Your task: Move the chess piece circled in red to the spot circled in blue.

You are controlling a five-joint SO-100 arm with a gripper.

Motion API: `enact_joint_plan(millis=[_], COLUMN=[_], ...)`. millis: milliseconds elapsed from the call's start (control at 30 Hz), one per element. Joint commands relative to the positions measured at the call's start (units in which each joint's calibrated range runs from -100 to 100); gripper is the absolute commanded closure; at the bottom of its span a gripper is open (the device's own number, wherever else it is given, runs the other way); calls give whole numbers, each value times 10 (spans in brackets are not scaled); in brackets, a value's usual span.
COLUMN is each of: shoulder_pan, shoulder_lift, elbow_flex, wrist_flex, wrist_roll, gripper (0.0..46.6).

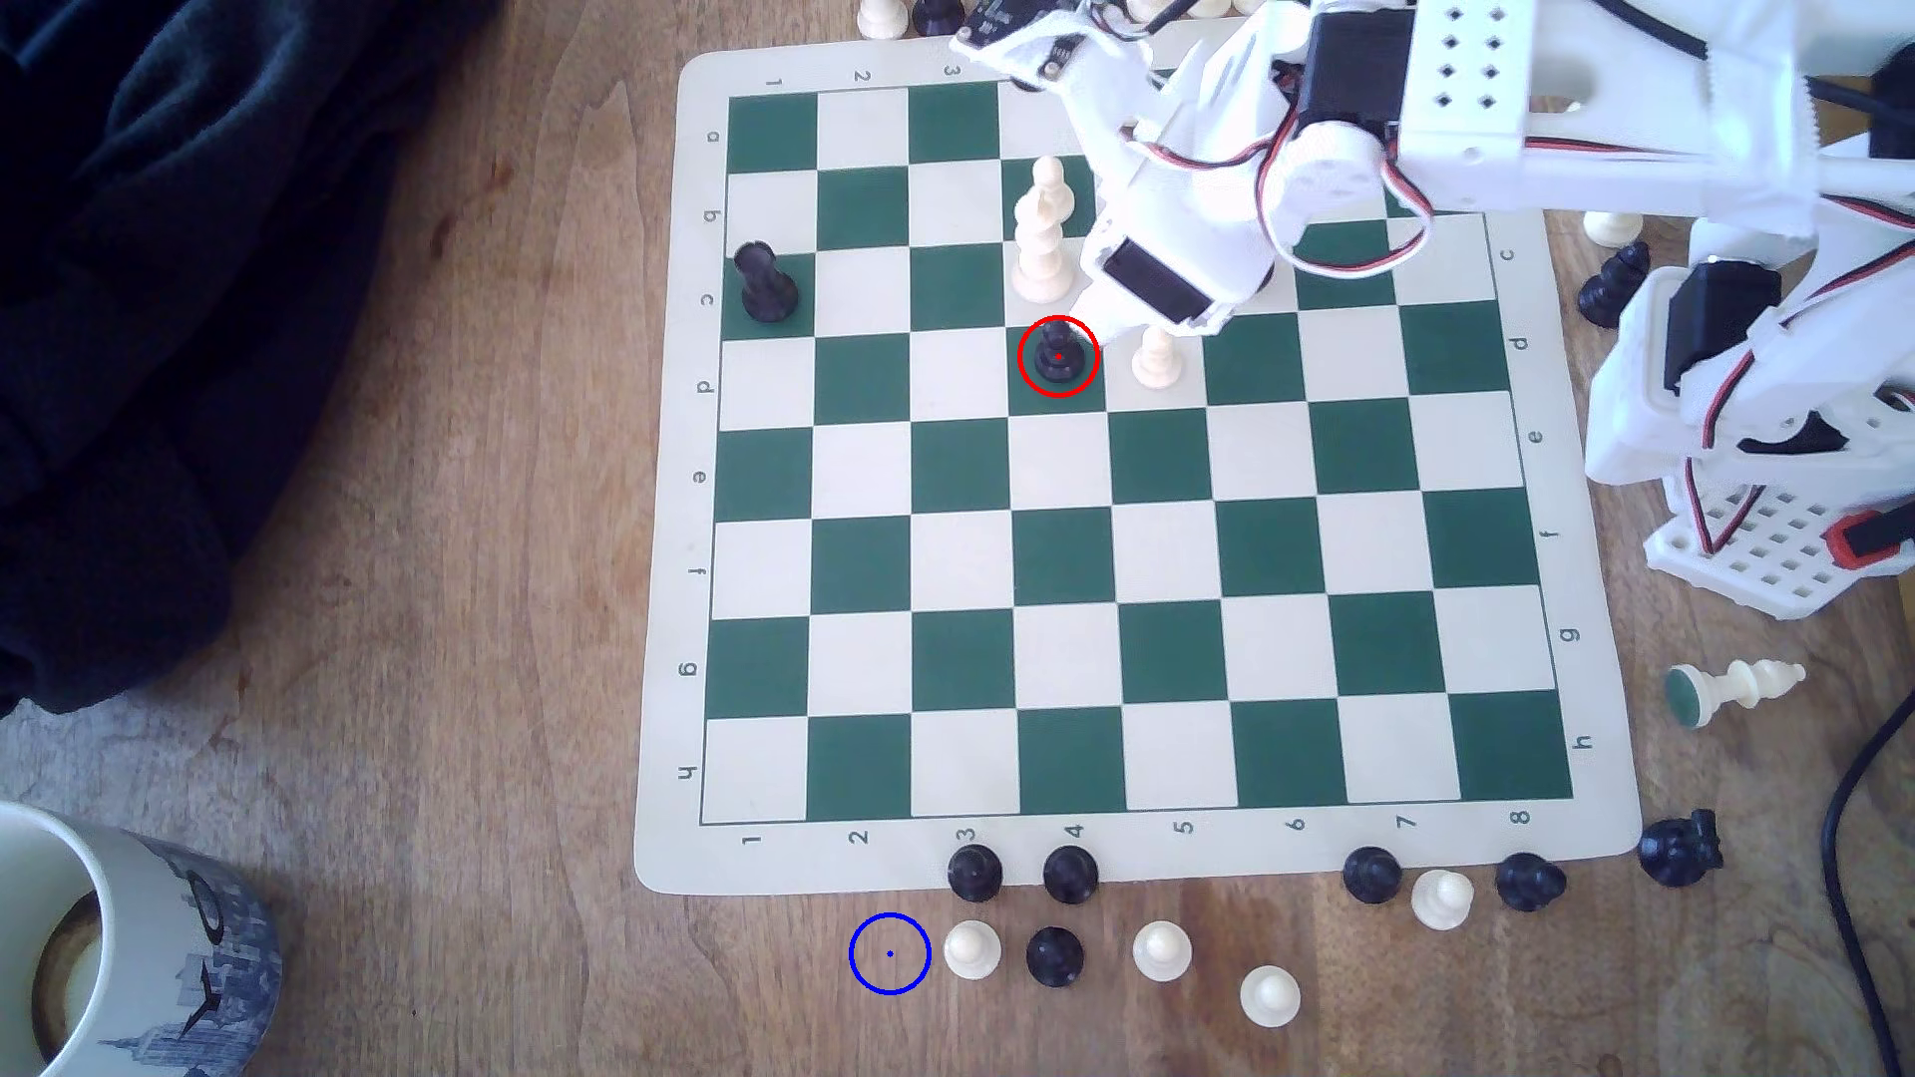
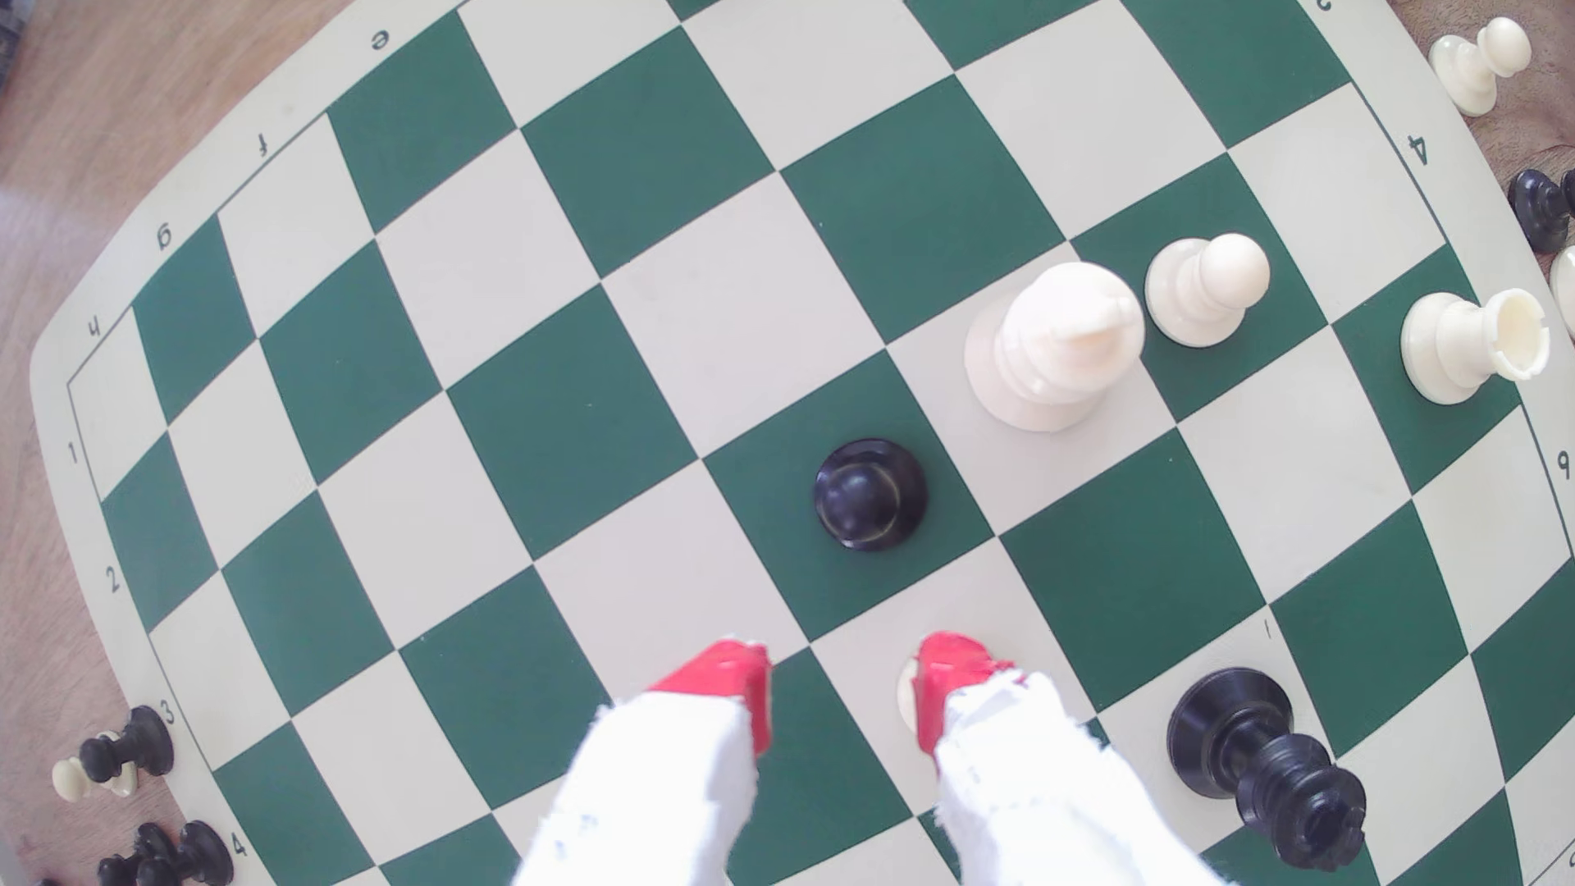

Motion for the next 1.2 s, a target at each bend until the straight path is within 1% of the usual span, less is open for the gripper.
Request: enact_joint_plan(millis=[0, 233, 400, 600, 867, 1167], shoulder_pan=[0, -4, 6, 12, 1, 7], shoulder_lift=[22, 81, 108, 126, 169, 170], elbow_flex=[-56, -89, -91, -91, -93, -100], wrist_flex=[-13, -31, -45, -54, -59, -81], wrist_roll=[-1, -1, 0, 0, 1, 6], gripper=[353, 341, 330, 331, 331, 330])
